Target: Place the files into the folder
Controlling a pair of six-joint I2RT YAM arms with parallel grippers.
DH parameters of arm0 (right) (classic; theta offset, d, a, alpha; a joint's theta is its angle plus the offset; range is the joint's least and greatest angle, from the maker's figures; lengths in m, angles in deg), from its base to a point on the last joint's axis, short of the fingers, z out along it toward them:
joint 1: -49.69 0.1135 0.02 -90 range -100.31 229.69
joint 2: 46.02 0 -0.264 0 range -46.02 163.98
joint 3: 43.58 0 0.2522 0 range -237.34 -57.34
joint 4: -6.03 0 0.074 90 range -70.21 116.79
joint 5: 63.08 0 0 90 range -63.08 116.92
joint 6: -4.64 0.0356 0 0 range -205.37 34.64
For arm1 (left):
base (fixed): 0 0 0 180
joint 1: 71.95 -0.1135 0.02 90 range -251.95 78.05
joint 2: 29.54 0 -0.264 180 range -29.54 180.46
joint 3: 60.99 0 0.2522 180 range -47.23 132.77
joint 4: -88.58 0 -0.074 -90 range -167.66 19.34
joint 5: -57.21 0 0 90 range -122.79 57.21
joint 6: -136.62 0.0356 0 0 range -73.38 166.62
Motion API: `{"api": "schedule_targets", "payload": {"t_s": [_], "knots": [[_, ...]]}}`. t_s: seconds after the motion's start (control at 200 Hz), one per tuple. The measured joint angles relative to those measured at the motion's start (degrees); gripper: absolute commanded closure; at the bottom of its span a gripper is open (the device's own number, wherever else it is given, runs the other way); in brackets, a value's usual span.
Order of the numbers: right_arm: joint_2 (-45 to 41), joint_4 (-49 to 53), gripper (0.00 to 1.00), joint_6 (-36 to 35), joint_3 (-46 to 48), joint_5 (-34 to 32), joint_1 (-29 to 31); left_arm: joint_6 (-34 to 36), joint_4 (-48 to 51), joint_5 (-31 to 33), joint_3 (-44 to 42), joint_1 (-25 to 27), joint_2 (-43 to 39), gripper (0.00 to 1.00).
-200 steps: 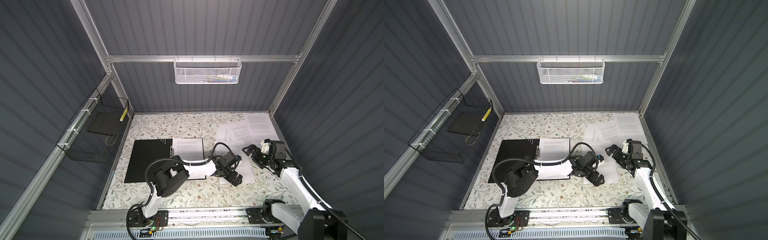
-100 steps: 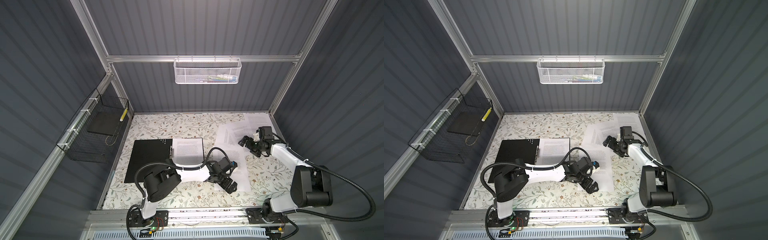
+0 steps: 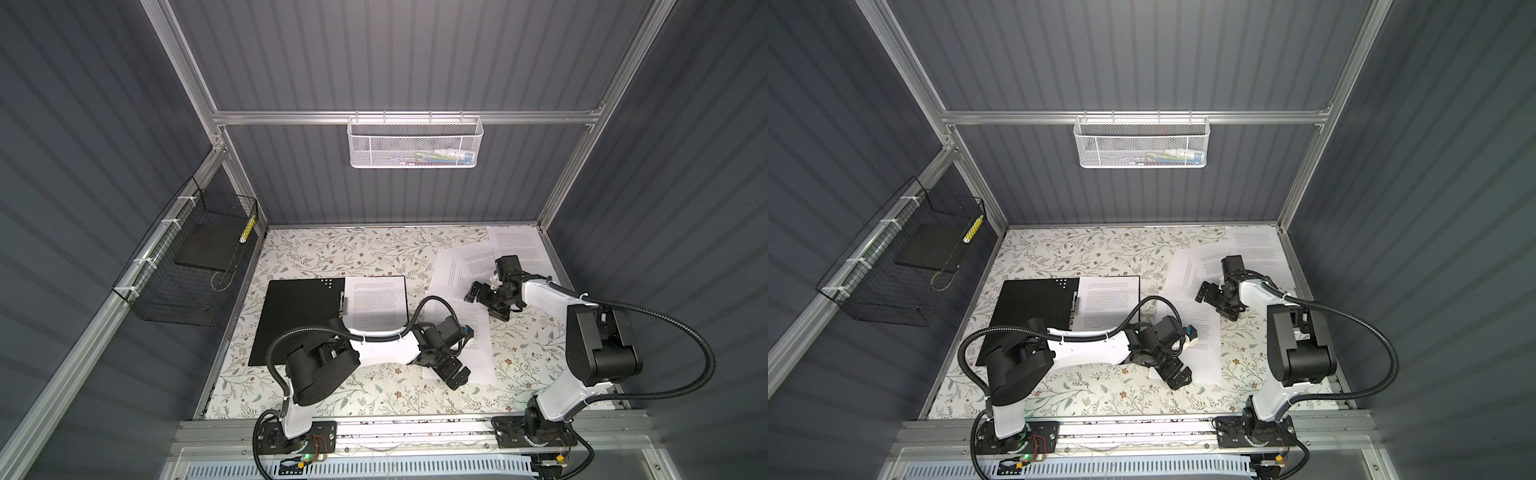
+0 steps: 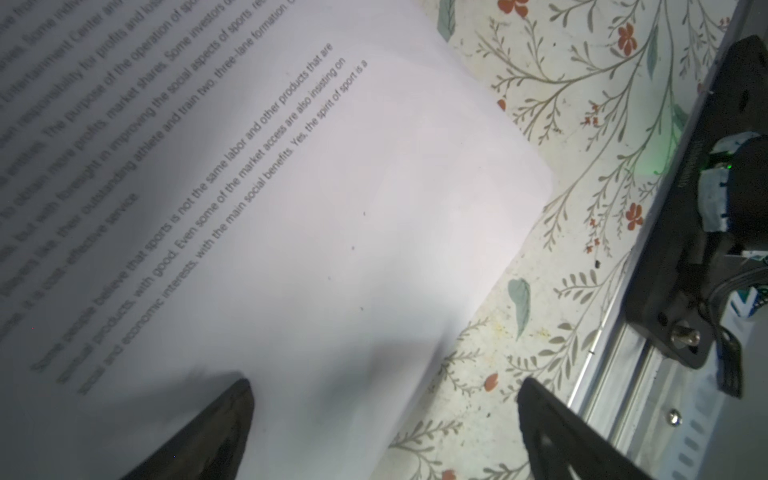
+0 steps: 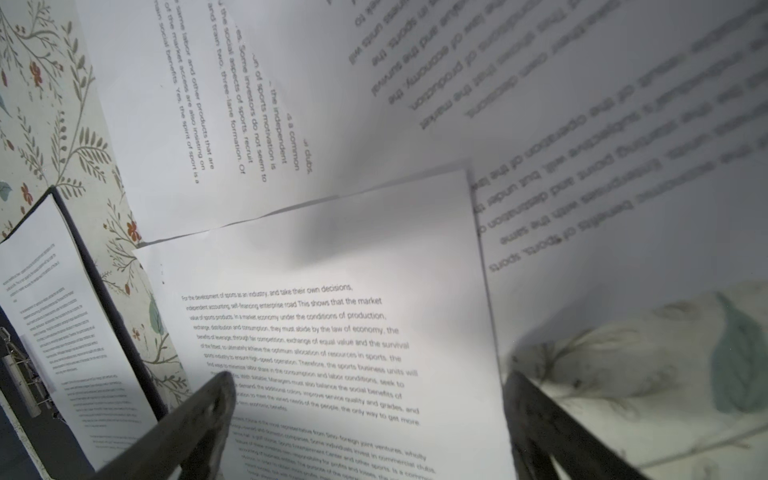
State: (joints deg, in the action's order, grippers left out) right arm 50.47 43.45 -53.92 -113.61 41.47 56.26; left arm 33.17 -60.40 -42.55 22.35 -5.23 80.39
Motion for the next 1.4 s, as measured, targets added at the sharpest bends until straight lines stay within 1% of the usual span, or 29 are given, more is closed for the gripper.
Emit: {"api": "schedule_targets", "payload": {"t_s": [0.375, 0.68, 0.97, 1.211, 1.401], "knots": [[0.63, -0.55, 0.01, 2.21, 0.87, 0.17, 1.14, 2.4, 1.66, 3.32, 0.17, 0.0, -0.07, 0.0], [-0.5, -0.2, 0.01, 4.61, 1.86, -3.26, 0.92, 2.8, 2.25, 4.85, 0.15, -0.07, -0.11, 0.0], [-0.52, -0.7, 0.01, 6.75, 1.95, -3.56, 1.11, 2.82, 2.51, 5.68, 0.02, -0.11, -0.22, 0.0], [-0.26, -1.79, 0.01, 7.13, 1.95, -2.71, 2.27, 3.02, 2.54, 5.64, 0.04, -0.11, -0.22, 0.0], [-0.28, -4.22, 0.01, 7.04, 2.82, 0.39, 2.54, 3.56, 2.67, 5.55, 0.11, -0.11, -0.2, 0.0]]}}
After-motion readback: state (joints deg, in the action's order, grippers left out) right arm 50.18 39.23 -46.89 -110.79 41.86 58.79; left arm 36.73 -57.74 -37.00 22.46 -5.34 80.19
